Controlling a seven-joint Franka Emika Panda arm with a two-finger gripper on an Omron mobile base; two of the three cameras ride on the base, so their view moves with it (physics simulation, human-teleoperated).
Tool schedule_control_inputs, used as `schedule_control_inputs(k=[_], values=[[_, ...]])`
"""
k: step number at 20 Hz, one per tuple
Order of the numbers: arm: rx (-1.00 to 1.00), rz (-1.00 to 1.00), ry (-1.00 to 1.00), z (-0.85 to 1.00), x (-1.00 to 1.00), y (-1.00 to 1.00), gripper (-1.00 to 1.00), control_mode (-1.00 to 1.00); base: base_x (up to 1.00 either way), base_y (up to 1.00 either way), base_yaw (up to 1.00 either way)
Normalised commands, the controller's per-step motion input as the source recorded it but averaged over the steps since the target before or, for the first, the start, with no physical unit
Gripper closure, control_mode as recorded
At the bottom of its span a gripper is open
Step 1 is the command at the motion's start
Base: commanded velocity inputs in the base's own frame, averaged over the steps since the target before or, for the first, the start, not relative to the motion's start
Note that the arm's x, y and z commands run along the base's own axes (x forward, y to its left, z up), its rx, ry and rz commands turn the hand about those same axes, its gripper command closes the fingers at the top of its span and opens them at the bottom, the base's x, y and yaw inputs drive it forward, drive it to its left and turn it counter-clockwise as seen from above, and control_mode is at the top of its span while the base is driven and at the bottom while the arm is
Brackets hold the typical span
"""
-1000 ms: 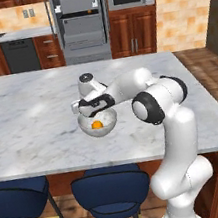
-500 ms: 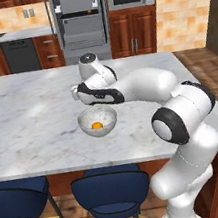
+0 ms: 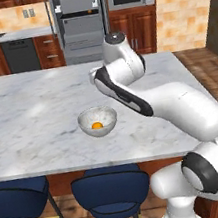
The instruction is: Retrieve the orange and tangerine from the fridge and place them into the bowl on the dining table.
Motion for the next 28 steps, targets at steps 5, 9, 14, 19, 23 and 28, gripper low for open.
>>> schedule_control_inputs(k=[5, 9, 14, 19, 23, 28], values=[[0.12, 0.00, -0.11, 0.77, -1.00, -0.87, -1.00, -1.00, 0.00, 0.00, 0.00], [0.09, 0.13, -0.11, 0.29, -1.00, -0.52, -1.00, -1.00, 0.00, 0.00, 0.00], [0.01, 0.23, -0.04, 0.01, -1.00, -0.06, -1.00, -1.00, 0.00, 0.00, 0.00], [-0.06, 0.01, 0.05, 0.00, -1.00, 0.00, -1.00, -1.00, 0.00, 0.00, 0.00], [-0.01, -0.11, 0.00, -0.08, -1.00, -0.23, -1.00, -1.00, 0.00, 0.00, 0.00], [0.00, -0.09, 0.00, -0.07, -0.60, -0.23, -1.00, 1.00, -0.31, -0.22, -0.07]])
